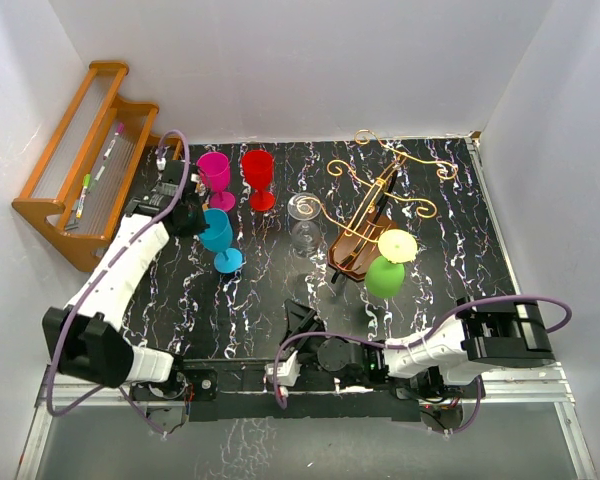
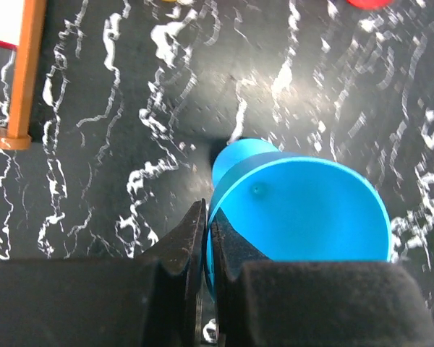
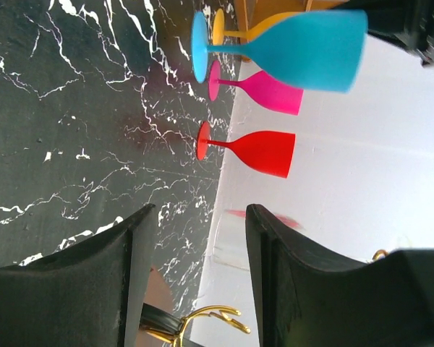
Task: Take the wine glass off the wine glass rack
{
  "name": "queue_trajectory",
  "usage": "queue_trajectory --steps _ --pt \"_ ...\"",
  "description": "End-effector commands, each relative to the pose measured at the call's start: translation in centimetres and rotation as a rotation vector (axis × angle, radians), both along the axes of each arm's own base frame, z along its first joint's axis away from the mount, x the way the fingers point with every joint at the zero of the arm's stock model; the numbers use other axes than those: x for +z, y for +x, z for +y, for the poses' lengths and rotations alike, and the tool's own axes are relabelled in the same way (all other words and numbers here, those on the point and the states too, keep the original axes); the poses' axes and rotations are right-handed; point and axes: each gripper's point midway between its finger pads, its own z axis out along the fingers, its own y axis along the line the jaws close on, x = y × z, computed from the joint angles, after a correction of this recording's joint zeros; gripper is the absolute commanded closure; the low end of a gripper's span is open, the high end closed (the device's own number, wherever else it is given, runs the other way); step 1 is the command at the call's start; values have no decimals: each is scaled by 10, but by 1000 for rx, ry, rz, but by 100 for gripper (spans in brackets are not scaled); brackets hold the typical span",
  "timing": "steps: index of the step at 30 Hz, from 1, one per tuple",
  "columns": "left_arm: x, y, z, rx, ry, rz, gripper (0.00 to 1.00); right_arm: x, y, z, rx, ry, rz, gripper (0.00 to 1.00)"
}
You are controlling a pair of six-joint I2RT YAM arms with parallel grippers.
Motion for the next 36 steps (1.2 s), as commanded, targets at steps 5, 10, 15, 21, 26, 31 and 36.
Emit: queue_trajectory --steps 5,10,15,21,26,31,36 --pt "-11 46 82 294 -24 -82 100 16 4 -10 -74 155 85 47" --pt "-3 56 106 379 47 -126 100 17 6 -10 -93 195 104 47" --pt "-13 65 115 420 81 -133 100 17 6 -9 -107 233 133 47" --pt "-12 71 124 445 119 -131 92 21 7 -11 -118 264 150 47" --pt "7 67 119 442 77 -196 44 25 7 -12 -123 285 160 46" --pt "46 56 113 426 21 -344 22 34 4 -5 -109 312 193 46" --pt "79 38 108 399 -22 -490 18 61 -1 15 -70 368 243 46"
